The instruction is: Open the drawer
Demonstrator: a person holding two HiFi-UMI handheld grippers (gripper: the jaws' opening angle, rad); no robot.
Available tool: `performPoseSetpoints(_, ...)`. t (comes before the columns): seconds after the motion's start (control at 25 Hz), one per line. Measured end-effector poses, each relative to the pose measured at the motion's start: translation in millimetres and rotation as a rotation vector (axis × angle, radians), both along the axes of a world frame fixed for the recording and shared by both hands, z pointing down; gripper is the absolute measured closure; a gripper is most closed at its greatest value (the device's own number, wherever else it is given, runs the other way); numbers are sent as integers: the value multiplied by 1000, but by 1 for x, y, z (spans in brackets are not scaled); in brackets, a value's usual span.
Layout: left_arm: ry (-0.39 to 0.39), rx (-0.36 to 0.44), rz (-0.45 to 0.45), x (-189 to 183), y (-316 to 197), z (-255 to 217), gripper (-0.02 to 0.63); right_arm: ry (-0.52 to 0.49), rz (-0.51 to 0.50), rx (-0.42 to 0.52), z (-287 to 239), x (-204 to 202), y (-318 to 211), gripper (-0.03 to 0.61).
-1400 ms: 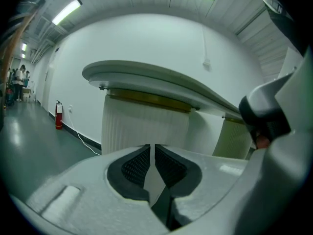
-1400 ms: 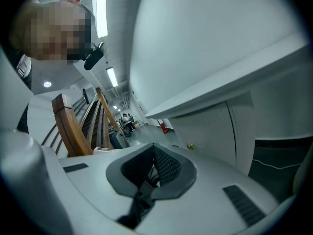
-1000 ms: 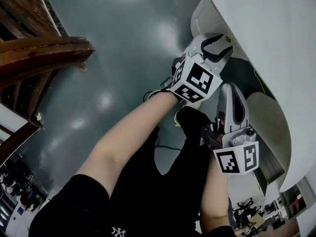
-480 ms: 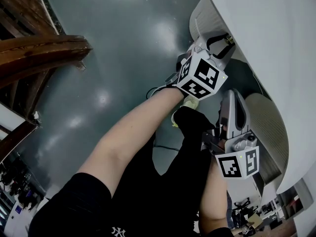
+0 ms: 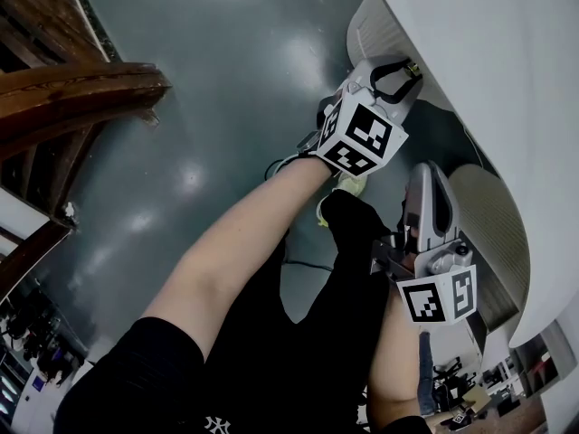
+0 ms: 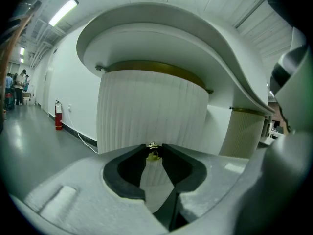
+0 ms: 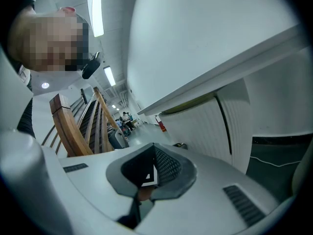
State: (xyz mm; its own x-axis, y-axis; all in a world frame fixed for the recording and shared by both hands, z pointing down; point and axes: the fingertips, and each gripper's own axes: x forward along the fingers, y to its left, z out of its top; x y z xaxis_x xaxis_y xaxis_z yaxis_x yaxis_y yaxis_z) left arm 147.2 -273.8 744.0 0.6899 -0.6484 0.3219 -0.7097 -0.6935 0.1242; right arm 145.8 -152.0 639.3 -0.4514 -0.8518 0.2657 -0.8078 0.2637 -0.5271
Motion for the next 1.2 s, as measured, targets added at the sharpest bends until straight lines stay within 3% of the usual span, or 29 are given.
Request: performPoseSetpoints(1.2,-96,-138,25,-105,124,3,503,10,6,-55,-58,-65,76,563)
